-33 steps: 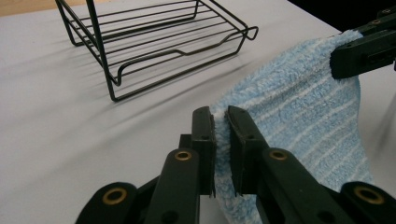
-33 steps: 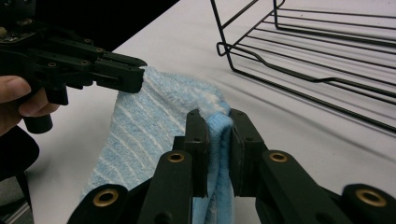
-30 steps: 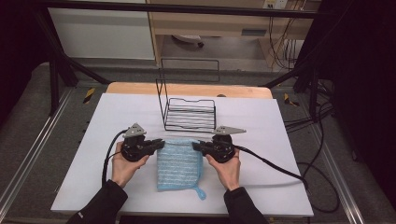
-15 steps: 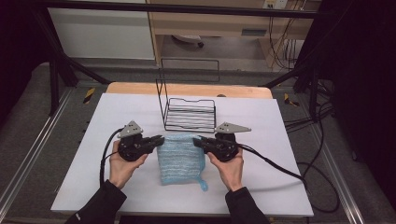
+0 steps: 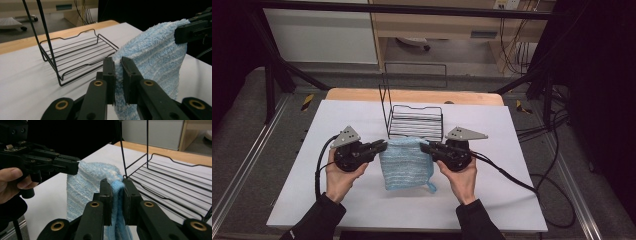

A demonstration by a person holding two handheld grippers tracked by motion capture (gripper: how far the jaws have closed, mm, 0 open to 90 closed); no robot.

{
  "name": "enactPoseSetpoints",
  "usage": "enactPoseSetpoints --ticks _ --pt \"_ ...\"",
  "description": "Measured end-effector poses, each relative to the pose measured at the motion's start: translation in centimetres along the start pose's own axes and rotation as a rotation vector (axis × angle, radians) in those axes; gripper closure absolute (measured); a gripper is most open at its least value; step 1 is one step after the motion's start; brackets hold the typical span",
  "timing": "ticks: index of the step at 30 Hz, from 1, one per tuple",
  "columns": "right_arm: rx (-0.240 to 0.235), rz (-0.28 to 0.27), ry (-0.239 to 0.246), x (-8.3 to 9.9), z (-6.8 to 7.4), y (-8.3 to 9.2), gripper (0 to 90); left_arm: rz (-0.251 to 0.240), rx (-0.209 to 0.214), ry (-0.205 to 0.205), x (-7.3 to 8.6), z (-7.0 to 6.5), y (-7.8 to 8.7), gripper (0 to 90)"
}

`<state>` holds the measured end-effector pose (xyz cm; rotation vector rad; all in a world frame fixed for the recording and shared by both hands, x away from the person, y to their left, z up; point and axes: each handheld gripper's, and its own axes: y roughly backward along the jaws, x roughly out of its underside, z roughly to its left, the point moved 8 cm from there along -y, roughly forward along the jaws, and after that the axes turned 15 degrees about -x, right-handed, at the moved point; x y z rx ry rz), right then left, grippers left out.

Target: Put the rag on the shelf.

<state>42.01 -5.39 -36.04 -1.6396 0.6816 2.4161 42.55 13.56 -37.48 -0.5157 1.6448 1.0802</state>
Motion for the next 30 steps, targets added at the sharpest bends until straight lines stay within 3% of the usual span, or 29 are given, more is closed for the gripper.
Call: enactPoseSetpoints --ticks 13,30 --pt "0.015 -0.055 0.078 -2.8 1.1 0.7 80.3 -0.083 -0.009 0.009 -2.5 0.2 1.0 81.6" --pt "0.058 -0.125 0.171 -5.9 1.9 1.8 80.4 -0.187 -0.018 0.034 -6.4 0.3 0.9 81.8"
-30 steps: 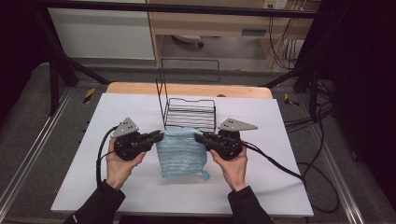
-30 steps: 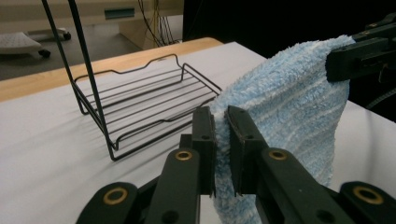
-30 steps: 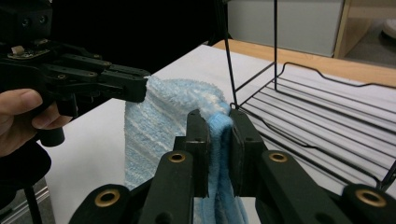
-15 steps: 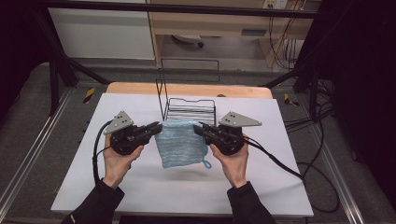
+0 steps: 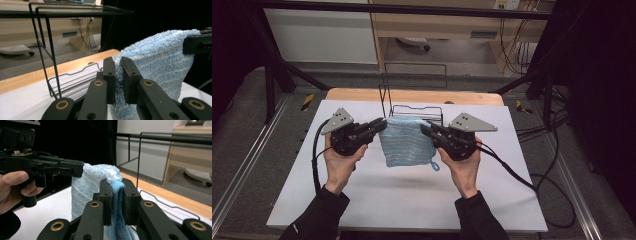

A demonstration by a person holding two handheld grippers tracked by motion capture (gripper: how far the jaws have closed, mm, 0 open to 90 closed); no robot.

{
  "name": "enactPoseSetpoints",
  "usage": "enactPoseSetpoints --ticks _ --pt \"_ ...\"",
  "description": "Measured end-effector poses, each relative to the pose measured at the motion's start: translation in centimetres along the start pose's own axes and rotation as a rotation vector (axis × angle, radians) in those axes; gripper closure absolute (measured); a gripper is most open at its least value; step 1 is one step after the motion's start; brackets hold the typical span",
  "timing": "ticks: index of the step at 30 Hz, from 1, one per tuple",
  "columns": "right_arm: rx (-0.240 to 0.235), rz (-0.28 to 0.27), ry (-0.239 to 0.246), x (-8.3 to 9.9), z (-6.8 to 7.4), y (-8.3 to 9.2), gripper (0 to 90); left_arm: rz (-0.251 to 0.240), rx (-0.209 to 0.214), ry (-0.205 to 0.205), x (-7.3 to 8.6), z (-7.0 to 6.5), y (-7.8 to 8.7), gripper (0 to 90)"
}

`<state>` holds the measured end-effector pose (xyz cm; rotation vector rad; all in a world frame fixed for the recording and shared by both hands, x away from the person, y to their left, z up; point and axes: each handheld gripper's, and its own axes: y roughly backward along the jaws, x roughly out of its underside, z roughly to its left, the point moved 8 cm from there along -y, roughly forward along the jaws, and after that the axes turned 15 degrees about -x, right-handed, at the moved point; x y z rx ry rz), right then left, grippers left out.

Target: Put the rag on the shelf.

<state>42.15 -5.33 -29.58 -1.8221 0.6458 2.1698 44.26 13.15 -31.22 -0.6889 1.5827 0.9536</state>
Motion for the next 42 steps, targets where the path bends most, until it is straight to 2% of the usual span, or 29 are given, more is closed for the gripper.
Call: enactPoseSetpoints --ticks 10,25,33,36,42 --pt "0.017 -0.046 0.026 -1.6 -0.2 0.4 80.5 -0.057 0.001 0.023 -2.3 0.0 -0.2 82.2" --pt "0.059 -0.110 0.098 -4.6 -0.6 0.6 80.4 -0.147 -0.007 0.038 -5.2 0.1 -0.4 82.3" --pt "0.072 -0.114 0.123 -6.1 -0.8 0.4 80.4 -0.181 -0.016 0.050 -6.5 0.5 -0.6 82.2" --pt "0.079 -0.122 0.142 -6.9 -0.7 0.5 80.4 -0.194 -0.018 0.057 -7.3 0.5 -0.6 82.3" --pt "0.088 -0.150 0.152 -8.3 -1.0 0.6 80.4 -0.227 -0.020 0.055 -9.0 0.4 -0.5 82.3"
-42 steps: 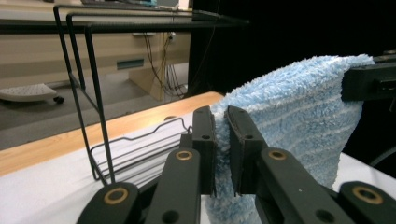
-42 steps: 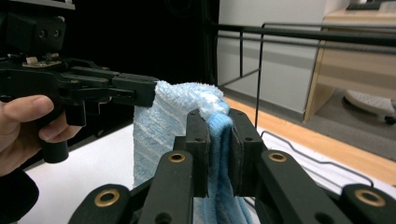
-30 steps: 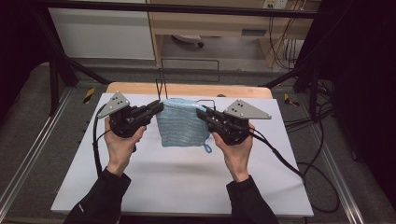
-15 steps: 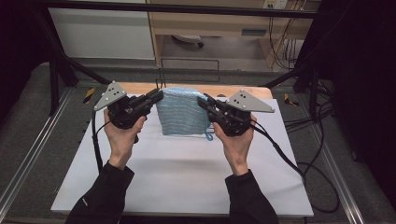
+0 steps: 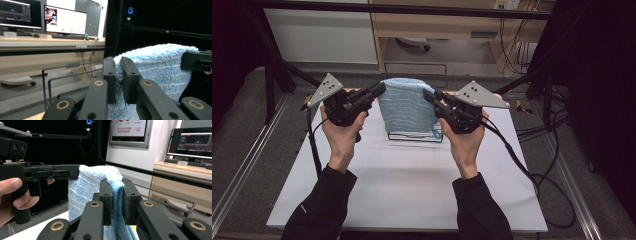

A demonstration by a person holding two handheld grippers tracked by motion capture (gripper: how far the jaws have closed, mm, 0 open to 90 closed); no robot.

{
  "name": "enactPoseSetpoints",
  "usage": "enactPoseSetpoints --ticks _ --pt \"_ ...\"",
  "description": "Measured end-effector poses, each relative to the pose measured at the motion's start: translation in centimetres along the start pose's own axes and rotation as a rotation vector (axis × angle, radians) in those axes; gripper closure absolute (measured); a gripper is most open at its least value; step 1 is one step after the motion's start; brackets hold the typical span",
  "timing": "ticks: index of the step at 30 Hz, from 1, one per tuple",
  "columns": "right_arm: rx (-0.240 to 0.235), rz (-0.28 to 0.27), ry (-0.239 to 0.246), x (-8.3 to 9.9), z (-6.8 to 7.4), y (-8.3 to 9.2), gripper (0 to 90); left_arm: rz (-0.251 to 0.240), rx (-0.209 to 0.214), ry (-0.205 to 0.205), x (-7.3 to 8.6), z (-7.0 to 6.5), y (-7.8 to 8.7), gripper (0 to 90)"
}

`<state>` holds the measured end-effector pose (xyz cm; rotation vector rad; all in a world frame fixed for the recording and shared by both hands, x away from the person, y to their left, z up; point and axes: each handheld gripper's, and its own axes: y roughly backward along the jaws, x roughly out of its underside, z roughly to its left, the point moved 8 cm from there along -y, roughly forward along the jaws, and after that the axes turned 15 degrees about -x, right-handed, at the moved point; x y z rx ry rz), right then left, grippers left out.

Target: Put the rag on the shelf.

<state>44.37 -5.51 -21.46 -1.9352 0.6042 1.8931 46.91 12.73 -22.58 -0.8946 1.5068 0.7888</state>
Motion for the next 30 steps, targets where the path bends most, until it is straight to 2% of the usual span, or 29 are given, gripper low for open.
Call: enactPoseSetpoints --ticks 16,30 --pt "0.040 -0.056 0.040 -3.3 -1.9 -0.4 80.6 -0.060 0.000 0.007 -3.4 -0.1 -1.5 82.3" --pt "0.060 -0.096 0.079 -6.6 -3.2 -1.4 80.7 -0.114 -0.025 0.011 -6.9 0.2 -2.8 82.4"
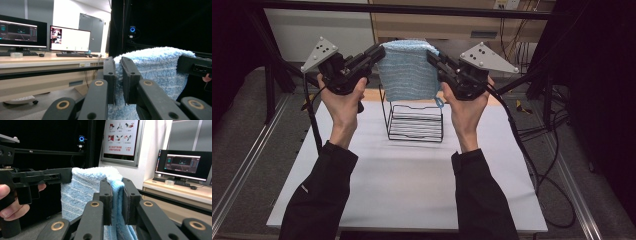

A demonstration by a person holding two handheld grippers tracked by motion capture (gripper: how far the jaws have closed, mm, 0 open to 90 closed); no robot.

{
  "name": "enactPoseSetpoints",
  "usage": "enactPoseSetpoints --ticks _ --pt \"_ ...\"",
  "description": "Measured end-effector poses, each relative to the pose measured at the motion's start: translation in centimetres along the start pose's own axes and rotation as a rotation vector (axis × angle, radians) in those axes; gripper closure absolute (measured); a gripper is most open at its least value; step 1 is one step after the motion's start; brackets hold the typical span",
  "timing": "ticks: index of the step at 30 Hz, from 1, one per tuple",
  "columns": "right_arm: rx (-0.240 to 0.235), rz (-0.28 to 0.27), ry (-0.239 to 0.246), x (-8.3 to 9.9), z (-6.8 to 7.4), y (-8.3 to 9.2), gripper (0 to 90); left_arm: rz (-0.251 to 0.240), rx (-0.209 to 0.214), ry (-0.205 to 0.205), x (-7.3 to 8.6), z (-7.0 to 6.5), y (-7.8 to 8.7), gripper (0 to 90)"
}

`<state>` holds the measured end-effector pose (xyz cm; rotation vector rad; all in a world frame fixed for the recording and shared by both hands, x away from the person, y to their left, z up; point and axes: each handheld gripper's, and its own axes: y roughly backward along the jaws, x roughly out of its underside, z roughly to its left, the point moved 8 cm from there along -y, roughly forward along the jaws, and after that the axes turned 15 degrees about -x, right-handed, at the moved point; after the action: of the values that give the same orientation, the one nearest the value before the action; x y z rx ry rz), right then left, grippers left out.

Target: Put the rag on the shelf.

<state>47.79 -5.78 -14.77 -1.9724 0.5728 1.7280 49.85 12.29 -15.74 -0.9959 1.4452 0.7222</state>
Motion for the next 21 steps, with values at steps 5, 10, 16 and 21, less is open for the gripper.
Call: enactPoseSetpoints --ticks 5,10,16,21 --pt "0.006 -0.010 0.013 -0.8 -0.5 -0.4 80.7 -0.012 -0.003 0.018 -0.9 0.2 -0.6 82.4" --pt "0.012 -0.019 0.014 -1.3 -1.3 -0.9 80.7 -0.026 -0.007 0.021 -1.5 0.2 -1.3 82.3" --pt "0.021 -0.030 0.027 -2.1 -2.3 -1.4 80.7 -0.050 -0.016 0.009 -2.2 0.3 -1.9 82.3" --pt "0.024 -0.038 0.025 -2.3 -3.0 -2.0 80.7 -0.051 -0.030 0.003 -2.6 0.6 -2.7 82.3"
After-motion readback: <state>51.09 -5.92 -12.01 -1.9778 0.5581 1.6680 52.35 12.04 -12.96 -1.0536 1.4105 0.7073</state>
